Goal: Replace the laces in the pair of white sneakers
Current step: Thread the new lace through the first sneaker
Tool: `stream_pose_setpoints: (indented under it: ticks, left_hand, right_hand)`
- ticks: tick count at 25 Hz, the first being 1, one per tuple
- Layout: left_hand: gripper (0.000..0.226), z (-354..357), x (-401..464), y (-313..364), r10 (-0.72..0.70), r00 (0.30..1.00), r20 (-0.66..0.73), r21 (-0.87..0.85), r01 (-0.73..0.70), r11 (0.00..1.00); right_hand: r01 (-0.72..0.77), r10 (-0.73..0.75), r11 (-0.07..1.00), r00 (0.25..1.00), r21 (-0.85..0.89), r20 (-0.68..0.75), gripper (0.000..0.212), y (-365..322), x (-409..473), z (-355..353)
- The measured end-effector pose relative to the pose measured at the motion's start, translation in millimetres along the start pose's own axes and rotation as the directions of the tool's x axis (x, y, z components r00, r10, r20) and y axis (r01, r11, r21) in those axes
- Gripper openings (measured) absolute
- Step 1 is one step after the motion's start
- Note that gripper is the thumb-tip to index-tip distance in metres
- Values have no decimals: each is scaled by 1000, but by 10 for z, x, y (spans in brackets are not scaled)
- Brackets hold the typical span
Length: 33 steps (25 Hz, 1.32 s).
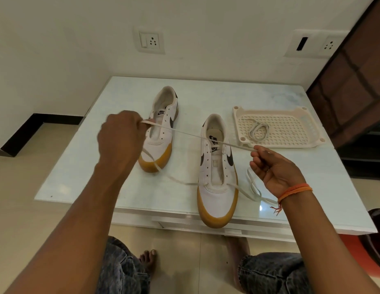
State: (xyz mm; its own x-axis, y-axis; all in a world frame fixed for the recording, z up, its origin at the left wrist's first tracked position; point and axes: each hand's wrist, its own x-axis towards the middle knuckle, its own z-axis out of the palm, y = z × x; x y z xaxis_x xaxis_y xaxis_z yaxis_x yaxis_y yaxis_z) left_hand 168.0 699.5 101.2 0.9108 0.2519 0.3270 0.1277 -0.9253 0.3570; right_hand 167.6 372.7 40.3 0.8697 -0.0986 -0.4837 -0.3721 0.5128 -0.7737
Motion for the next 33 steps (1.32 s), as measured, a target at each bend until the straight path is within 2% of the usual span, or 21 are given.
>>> stream_pose_setpoints:
  ticks: [3,7,10,12,14,16,17,19,21,23,26,30,31,33]
  left_hand:
    - [53,-53,37,-153,-124,992,4,-15,125,992]
    - [34,-34,-7,-202,-330,920,213,154,302,941]
    - [36,-78,-39,-97,-442,826,350,372,311,875]
    - [31,-114,-42,-81,-459,826,327,434,301,849]
    - [22,-107,-51,-86,-369,898,239,338,279,899]
    - [20,-60,-75,74,-174,959,225,3,178,984]
    - [18,-25,-104,225,-62,964,259,-197,115,974]
    - [14,83,-256,593,186,910,372,-442,-2,897]
    - [18,226,-423,843,343,814,469,-553,-32,833]
    - [18,345,-493,895,378,754,538,-602,30,798]
    - [17,444,-471,835,300,734,610,-550,118,827]
    - [12,522,-474,859,199,799,567,-494,135,859]
    - [10,527,-479,865,185,825,534,-471,108,876]
    - [13,564,-502,857,222,860,460,-385,-32,923]
  right_hand:
    - [-31,32,999,999,-31,32,11,50,-10,18]
    - [-37,49,995,990,-96,129,15,139,-24,124]
    - [1,54,974,970,-226,238,20,200,-50,180]
    - [73,25,943,957,-325,288,21,210,-79,196]
    - [157,-20,892,950,-423,312,23,200,-117,219]
    - [296,-108,796,928,-528,357,26,195,-157,254]
    - [373,-149,748,901,-549,408,25,199,-179,287]
    - [474,-169,699,837,-536,520,22,205,-225,353]
    - [497,-142,707,797,-504,587,18,192,-263,398]
    - [509,-129,691,786,-513,605,18,170,-267,398]
    - [554,-140,583,789,-594,599,22,184,-240,360]
    - [564,-177,476,813,-674,555,23,197,-188,312]
    - [536,-197,474,838,-698,509,24,180,-159,282]
    - [434,-256,496,901,-752,352,21,137,-72,199]
